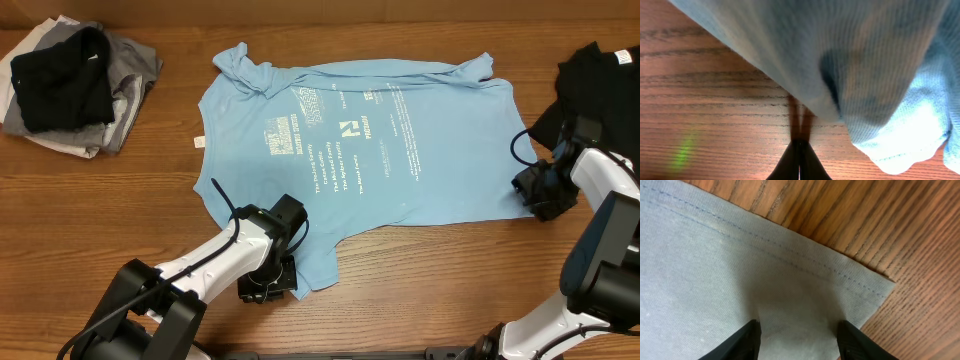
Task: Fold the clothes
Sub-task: 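Grasp the lower right hem corner with the right gripper, then lift both hem corners and fold the bottom up toward the collar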
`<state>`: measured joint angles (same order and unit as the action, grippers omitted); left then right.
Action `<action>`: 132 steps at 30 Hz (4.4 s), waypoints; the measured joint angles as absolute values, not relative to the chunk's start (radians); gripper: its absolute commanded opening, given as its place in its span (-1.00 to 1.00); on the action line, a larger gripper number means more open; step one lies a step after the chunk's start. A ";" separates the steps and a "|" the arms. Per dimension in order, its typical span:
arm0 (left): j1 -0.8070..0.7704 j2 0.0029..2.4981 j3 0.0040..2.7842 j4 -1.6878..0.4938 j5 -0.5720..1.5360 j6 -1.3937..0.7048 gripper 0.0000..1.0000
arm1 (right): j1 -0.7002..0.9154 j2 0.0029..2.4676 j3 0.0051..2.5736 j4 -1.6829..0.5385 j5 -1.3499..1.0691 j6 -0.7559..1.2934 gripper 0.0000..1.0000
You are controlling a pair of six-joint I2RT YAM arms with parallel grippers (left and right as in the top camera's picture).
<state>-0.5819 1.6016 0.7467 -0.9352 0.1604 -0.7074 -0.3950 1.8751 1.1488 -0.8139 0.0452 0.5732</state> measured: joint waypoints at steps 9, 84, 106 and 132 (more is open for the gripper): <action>-0.582 1.602 0.747 -0.933 0.160 -0.705 -0.92 | -0.395 1.880 1.143 -0.794 0.059 0.572 0.04; -0.582 1.534 0.746 -0.794 0.160 -0.655 -0.36 | -0.400 1.907 1.166 -0.779 0.082 0.576 -0.89; -0.582 1.528 0.705 -0.746 0.176 -0.674 -0.92 | -0.400 1.907 1.166 -0.779 0.081 0.576 -0.93; -0.585 1.266 0.884 -1.335 0.078 -0.758 -0.92 | -0.400 1.737 1.170 -1.140 0.059 0.819 -0.93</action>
